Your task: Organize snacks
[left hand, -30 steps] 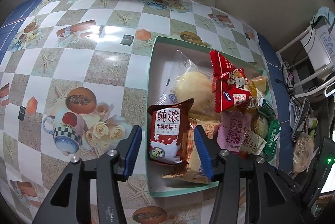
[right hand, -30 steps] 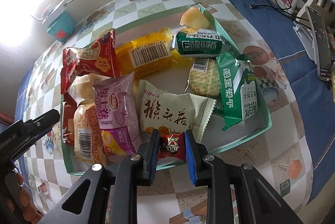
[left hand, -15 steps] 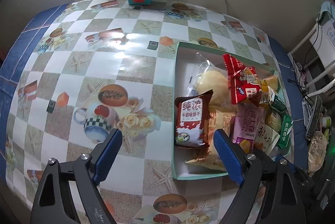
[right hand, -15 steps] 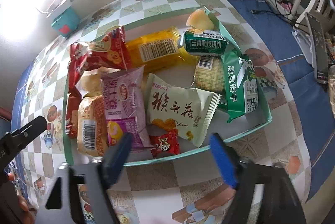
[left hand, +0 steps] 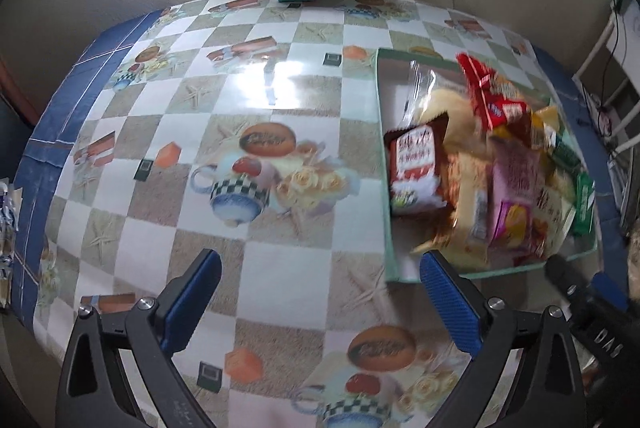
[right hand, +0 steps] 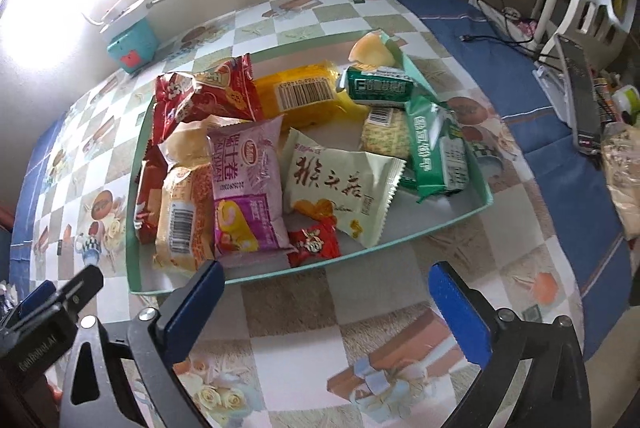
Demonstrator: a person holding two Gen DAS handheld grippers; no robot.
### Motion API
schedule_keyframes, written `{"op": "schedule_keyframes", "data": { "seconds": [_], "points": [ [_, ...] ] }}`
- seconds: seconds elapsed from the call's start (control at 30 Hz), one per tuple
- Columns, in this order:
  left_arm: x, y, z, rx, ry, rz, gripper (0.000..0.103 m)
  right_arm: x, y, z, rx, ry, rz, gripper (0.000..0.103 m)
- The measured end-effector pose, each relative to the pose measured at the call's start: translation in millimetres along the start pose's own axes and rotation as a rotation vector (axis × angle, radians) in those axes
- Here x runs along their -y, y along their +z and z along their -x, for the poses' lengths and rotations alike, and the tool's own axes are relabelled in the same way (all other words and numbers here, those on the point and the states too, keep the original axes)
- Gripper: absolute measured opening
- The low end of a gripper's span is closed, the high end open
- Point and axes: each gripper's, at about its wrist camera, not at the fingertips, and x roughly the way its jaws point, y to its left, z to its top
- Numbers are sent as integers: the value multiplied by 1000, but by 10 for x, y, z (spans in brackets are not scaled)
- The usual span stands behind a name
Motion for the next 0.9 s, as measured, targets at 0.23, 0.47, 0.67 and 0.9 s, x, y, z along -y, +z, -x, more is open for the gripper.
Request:
{"op": "schedule_keyframes", "data": {
  "seconds": [0.23,0.47,0.67,0.9],
  "points": [
    [-47,-177,159,16,-12,-5,100,1,-138,221,52,-3,14,103],
    [-10,-286,359,63,35,-29,100,-48,-274,372,77,6,41,103],
    [-42,-352,380,40,101,-26,100,-71,-328,460,102,11,58,103],
    [-138,-357,373,30,106,13,100,-95,-340,494,114,12,70,103]
  ]
}}
